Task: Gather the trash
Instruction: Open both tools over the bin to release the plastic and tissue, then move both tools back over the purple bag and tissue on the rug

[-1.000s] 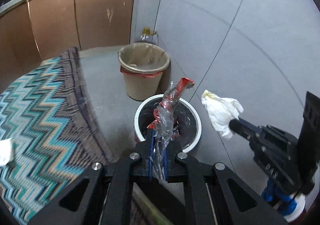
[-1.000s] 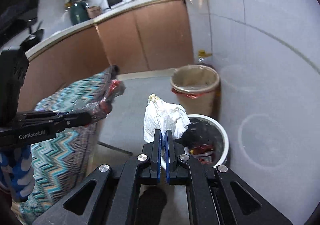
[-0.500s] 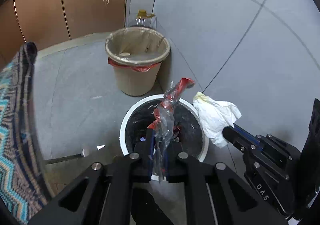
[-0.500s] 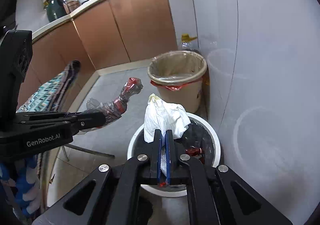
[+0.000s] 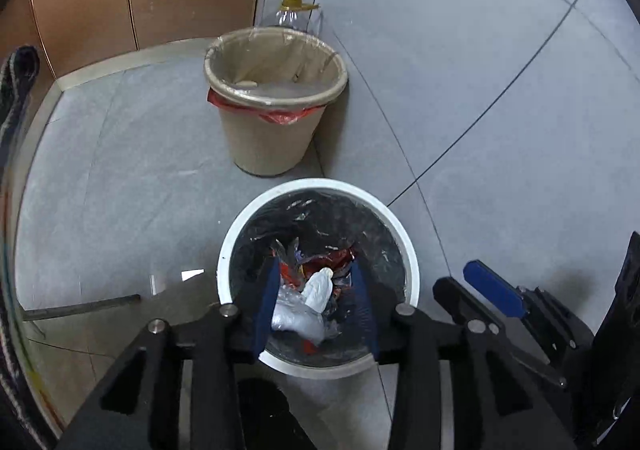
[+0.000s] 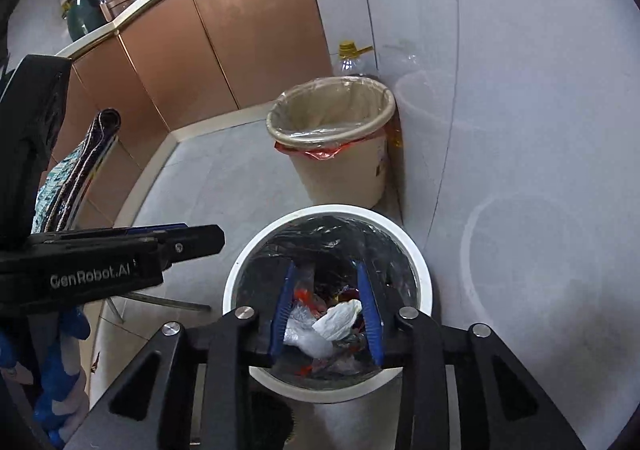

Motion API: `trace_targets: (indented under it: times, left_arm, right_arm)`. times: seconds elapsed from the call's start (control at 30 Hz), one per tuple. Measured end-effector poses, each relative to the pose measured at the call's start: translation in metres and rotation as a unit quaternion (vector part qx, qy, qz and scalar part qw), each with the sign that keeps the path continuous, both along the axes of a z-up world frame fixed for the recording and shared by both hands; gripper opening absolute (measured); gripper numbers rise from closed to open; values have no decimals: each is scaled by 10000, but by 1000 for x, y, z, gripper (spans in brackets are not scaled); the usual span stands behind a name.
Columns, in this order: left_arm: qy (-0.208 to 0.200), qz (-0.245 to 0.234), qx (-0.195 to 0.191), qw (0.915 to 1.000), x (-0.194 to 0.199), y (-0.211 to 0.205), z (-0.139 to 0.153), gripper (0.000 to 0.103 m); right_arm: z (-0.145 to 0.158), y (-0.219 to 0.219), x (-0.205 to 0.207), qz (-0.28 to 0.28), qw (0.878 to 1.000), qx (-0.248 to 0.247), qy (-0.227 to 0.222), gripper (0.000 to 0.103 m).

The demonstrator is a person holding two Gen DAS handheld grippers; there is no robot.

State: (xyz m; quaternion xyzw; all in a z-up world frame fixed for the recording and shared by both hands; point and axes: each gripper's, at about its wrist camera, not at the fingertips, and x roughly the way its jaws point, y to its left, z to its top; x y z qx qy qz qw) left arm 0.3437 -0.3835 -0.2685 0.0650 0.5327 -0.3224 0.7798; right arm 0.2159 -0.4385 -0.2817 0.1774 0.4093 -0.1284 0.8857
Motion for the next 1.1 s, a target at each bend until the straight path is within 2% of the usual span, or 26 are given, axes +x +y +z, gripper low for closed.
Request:
trace_targets:
  times: [0.17, 0.3, 0.4, 0.47, 0.63, 0.7, 0.8, 0.87, 1.1]
  left_arm:
    - [-591, 108, -207, 9980, -15, 15, 33, 36]
    - [-1119, 310, -350, 9926, -38, 38, 70, 36]
    - [-1600, 482, -519, 9846, -59, 60, 100, 36]
    - [-1899, 578, -559, 9785, -74, 76, 119, 36]
    - [-2439, 758, -611, 9649, -112, 116, 160, 37]
    - [-2583, 821, -612, 9606, -128, 131, 172, 46]
    - [-2881, 962, -602, 9508, -151, 160, 193, 47]
    - [-3038, 1024, -603, 9453, -164, 177, 204, 47]
    - [-3409, 1324, -602, 9288, -204, 228, 224, 50]
  right_arm:
    - [20, 8, -14, -65, 9998, -107, -132, 50]
    - [51, 24, -31, -60, 9988, -253, -408, 60]
    - [77, 36, -43, -57, 9974, -397, -594, 69]
    - [95, 46, -54, -112, 9959, -509, -738, 78]
    - [139, 76, -79, -82, 9908, -790, -1099, 86]
    - [155, 89, -89, -76, 9880, -908, -1244, 89]
    - [178, 109, -102, -18, 9840, -1011, -1466, 90]
    - [193, 125, -112, 80, 9816, -1028, -1608, 95]
    - [226, 170, -137, 307, 9738, -1191, -1913, 102]
